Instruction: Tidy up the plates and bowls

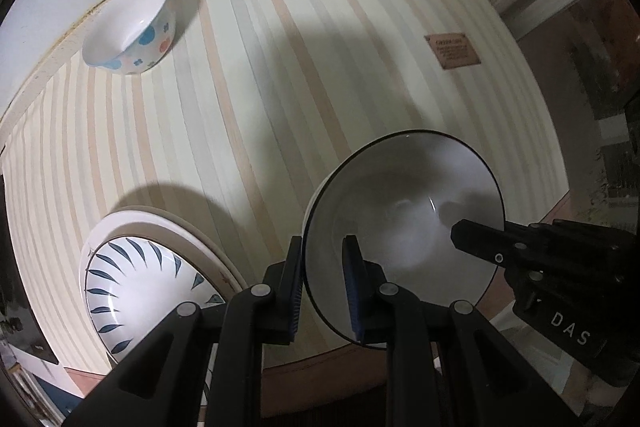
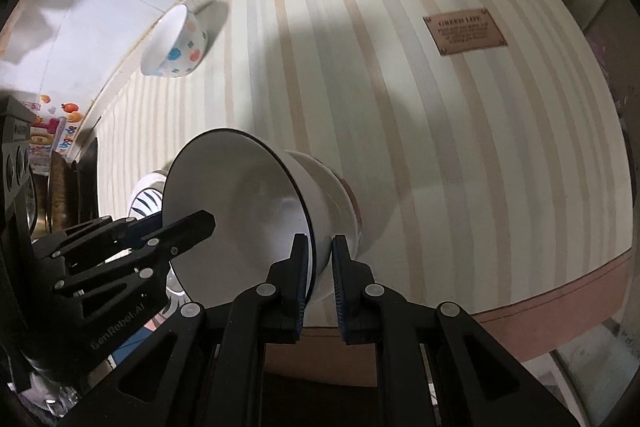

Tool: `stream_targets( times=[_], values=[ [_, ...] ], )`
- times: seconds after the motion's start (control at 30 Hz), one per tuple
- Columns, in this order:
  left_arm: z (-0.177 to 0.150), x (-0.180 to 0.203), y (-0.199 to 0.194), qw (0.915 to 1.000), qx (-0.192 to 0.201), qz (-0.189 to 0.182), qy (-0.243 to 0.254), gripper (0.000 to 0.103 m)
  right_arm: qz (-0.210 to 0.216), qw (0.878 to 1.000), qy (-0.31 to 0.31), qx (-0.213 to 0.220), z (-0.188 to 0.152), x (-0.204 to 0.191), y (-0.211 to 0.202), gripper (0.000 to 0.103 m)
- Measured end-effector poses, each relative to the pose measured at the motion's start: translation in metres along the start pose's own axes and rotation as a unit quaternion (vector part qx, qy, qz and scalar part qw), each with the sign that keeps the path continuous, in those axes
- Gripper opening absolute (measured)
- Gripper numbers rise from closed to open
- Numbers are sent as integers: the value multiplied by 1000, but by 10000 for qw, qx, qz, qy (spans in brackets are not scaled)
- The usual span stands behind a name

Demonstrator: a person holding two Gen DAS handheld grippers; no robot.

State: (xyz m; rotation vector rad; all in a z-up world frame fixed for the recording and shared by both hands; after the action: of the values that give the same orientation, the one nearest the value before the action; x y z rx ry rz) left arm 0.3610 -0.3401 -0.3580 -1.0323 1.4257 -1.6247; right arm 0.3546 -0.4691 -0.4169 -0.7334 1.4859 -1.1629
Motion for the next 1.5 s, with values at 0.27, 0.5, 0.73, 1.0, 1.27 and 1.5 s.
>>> stream_targets(
  times=[0.27,0.5,0.73,1.0,1.27,1.5],
  values=[
    [-1,3,10,9997,-97,185,118,17,-105,9999,-24,-124,-1,1,12,13],
    [-2,2,17,9993,-196,268,187,17,-143,9997,-43,-206,-1,2,17,13],
    [-1,4,21,9990,-218,347,203,17,-253,9994,-117,-208,2,-2,17,13],
    [-2,5,25,9989,-222,368,206,17,-462,9985,-169,-237,5,-3,14,16],
    [-2,5,24,9992,-212,292,151,17,-448,9984,-203,-289,4,-3,13,16],
    [2,-12,-10,9998,83,91,-128,17,-261,9992,-156,-242,9,-3,-6,16]
  ],
)
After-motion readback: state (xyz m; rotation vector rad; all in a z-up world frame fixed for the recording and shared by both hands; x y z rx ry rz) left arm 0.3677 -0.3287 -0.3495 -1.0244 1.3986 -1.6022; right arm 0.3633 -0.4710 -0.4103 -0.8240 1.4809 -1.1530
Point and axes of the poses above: each gripper's, at about its wrist camera, not at the fingertips, and y roughly the way its jaws point, x to its right, z to its top, the point moved 6 cm from there along y, roughly the way its jaws point
